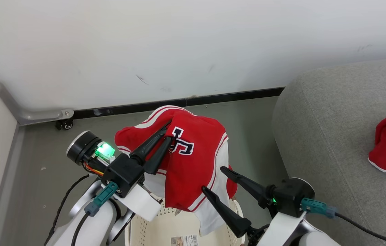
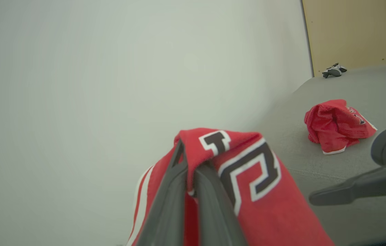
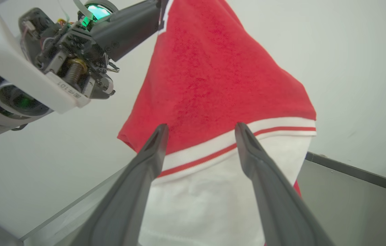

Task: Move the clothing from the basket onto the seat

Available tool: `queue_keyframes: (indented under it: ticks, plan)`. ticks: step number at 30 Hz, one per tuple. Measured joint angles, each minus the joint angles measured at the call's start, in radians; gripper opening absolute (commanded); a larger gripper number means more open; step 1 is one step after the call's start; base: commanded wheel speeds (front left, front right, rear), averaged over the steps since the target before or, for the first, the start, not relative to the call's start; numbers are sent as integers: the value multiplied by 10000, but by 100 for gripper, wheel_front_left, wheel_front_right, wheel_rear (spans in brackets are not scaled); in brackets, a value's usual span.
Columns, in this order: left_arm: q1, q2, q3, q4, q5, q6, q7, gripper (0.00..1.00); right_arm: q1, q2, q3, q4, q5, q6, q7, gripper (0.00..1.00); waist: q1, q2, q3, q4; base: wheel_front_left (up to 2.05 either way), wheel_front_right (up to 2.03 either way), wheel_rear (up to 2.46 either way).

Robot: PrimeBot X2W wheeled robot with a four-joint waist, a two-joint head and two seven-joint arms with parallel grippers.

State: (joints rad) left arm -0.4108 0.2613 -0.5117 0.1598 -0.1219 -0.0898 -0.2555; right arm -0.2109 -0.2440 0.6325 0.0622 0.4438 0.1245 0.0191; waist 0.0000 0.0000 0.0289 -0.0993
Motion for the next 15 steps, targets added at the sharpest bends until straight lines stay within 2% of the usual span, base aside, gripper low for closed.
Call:
queue_keyframes:
  ticks: [15]
  plan:
    - [-61,662,-253,-633,-242,-293,0,0,616,-1162,-1532,-464,1118,0,209,100,0,0,-439,-347,0,0,0]
